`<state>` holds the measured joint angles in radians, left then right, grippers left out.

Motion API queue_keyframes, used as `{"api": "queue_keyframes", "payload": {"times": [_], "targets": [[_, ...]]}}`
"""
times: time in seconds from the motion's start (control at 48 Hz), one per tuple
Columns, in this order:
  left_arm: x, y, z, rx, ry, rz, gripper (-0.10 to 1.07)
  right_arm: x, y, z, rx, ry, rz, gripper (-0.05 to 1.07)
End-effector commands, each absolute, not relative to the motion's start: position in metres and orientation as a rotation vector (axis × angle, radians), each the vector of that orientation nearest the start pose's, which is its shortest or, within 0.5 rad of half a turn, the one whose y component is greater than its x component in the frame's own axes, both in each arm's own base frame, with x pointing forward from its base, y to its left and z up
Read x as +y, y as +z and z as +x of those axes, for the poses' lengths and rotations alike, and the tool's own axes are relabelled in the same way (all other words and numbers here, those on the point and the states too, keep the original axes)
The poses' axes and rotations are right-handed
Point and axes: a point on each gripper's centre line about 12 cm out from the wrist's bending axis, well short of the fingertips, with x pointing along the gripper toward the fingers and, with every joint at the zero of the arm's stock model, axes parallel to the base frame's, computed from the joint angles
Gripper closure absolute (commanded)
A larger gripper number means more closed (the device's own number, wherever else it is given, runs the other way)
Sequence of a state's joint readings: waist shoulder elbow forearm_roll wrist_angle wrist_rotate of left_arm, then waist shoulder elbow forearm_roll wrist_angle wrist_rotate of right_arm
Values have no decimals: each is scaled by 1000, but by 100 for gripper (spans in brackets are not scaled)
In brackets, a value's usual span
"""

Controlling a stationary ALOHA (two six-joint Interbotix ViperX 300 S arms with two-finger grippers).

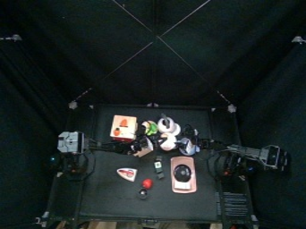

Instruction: Place egg shell in bowl

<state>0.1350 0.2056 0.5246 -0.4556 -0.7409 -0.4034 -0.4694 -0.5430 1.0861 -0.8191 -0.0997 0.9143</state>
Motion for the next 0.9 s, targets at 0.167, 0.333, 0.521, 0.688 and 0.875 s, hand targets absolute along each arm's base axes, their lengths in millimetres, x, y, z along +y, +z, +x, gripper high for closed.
{"api": "queue_keyframes", "payload": {"times": [0.167,0.333,0.521,0.688,0.875], "targets": [[98,212,463,-156,412,-726,39,-102,224,216,345,-416,212,10],[98,206,486,-131,397,-726,39,-106,226,202,308,-468,246,10],[96,204,514,-63,355,-709,39,-115,225,191,288,-533,272,10],[95,203,530,22,320,-677,39,-118,223,187,288,-556,280,10],[91,200,549,117,282,-631,39,-122,222,185,289,-583,302,10]]}}
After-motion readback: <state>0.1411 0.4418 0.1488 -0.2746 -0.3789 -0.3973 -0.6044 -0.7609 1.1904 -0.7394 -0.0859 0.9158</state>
